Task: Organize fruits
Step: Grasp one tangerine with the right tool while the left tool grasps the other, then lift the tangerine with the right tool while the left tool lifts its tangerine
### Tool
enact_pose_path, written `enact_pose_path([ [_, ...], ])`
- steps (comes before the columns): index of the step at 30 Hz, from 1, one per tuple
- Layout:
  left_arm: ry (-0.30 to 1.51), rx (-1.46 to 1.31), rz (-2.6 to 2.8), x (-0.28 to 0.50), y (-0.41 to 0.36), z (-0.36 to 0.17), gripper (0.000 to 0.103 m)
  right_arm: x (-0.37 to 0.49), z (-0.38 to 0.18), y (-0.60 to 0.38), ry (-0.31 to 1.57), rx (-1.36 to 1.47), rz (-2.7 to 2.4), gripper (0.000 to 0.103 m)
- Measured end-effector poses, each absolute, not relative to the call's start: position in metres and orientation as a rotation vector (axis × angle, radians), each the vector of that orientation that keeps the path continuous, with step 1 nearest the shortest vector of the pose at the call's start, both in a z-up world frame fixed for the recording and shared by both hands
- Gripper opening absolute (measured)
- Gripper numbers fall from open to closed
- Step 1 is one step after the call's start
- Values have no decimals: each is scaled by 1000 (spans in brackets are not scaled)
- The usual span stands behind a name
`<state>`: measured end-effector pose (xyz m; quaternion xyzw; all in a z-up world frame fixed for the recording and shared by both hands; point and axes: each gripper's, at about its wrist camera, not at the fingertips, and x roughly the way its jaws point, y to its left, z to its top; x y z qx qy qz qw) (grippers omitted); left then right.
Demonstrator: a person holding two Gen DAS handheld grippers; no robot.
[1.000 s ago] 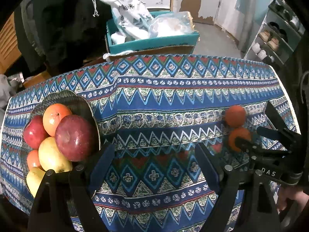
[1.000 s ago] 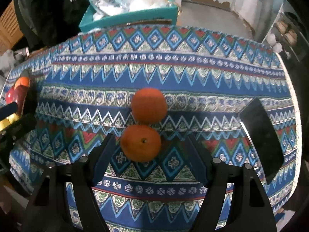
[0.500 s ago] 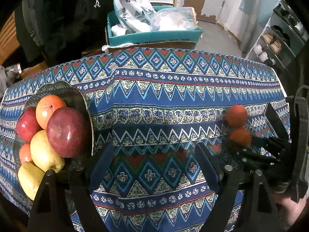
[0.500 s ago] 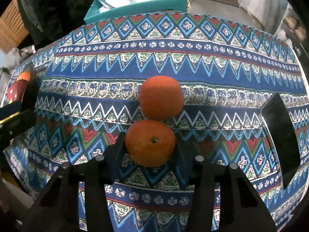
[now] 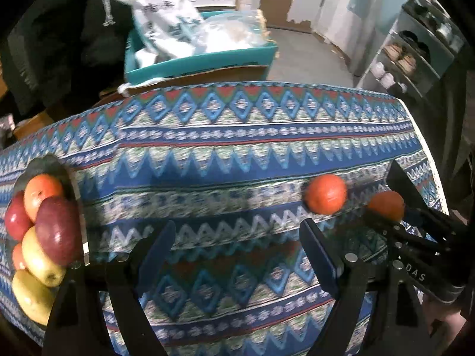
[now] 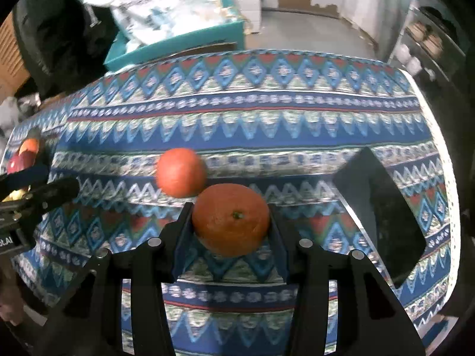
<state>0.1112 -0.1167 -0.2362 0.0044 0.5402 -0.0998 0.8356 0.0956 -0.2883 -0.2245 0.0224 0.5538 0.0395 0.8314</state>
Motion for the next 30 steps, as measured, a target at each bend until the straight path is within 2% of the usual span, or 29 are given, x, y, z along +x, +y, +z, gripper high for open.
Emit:
enact_pose_path([
  [15, 1183, 14, -304, 134, -179, -262, 87, 96, -221, -339, 1150, 91, -13, 47],
  [30, 1233, -30, -326, 145, -194, -290, 85, 97, -228, -354, 1165, 105, -42, 47],
])
